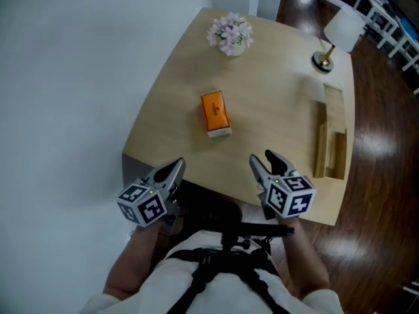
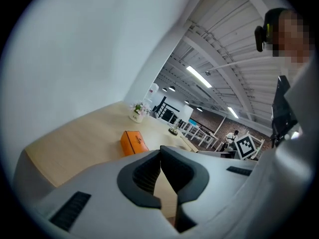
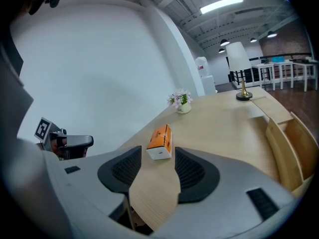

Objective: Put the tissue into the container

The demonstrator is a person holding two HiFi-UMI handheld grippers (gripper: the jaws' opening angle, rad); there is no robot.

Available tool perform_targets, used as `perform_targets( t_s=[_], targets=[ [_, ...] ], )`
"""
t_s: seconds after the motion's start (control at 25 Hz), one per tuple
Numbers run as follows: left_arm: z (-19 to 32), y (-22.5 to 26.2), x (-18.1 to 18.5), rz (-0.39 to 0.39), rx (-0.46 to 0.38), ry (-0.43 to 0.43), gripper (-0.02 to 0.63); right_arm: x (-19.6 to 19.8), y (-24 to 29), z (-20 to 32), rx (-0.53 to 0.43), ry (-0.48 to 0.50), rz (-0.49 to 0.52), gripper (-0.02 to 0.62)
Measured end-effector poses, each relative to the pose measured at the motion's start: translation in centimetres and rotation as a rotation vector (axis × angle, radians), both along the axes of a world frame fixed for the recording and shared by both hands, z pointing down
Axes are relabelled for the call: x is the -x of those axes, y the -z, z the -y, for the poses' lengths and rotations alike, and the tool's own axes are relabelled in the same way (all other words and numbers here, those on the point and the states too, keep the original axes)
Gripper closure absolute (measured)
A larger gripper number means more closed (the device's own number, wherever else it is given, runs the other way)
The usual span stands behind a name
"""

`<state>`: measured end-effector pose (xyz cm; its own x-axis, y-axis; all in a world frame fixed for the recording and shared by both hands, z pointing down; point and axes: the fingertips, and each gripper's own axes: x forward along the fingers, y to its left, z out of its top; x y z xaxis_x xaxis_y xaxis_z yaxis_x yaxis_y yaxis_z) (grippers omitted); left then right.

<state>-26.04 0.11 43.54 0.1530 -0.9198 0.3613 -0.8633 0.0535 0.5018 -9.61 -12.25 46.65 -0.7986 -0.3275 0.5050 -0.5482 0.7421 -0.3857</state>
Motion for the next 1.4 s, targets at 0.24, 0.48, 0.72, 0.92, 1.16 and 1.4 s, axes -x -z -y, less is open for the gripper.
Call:
perform_targets(
  t_s=[0.24, 0.48, 0.72, 0.92, 1.16, 1.4],
  targets=[
    [1.9, -0.6, 4.6, -0.027, 0.001, -0.074, 0.604, 3.5, -0.2, 0.7, -0.001, -0.073, -0.033, 0.397],
    [3.0, -1.1, 8.1, -0.058, -0.003, -0.113, 0.604, 6.9, 0.1, 0.7, -0.016, -0.101, -0.066, 0.397],
    [3.3, -1.3, 10.2, -0.065, -0.011, -0.153, 0.604, 9.4, -0.1, 0.5, -0.026, -0.124, -0.088, 0.397],
    [3.0, -1.8, 11.2, -0.065, 0.006, -0.195, 0.604, 11.3, -0.3, 0.4, -0.057, -0.121, -0.124, 0.395],
    [3.6, -2.2, 11.5, -0.086, 0.003, -0.217, 0.565, 13.9, -1.7, 1.6, -0.048, -0.073, -0.146, 0.327],
    [4.7, -2.7, 11.3, -0.095, -0.004, -0.183, 0.564, 15.7, -3.9, 3.9, -0.039, -0.029, -0.173, 0.298]
  ],
)
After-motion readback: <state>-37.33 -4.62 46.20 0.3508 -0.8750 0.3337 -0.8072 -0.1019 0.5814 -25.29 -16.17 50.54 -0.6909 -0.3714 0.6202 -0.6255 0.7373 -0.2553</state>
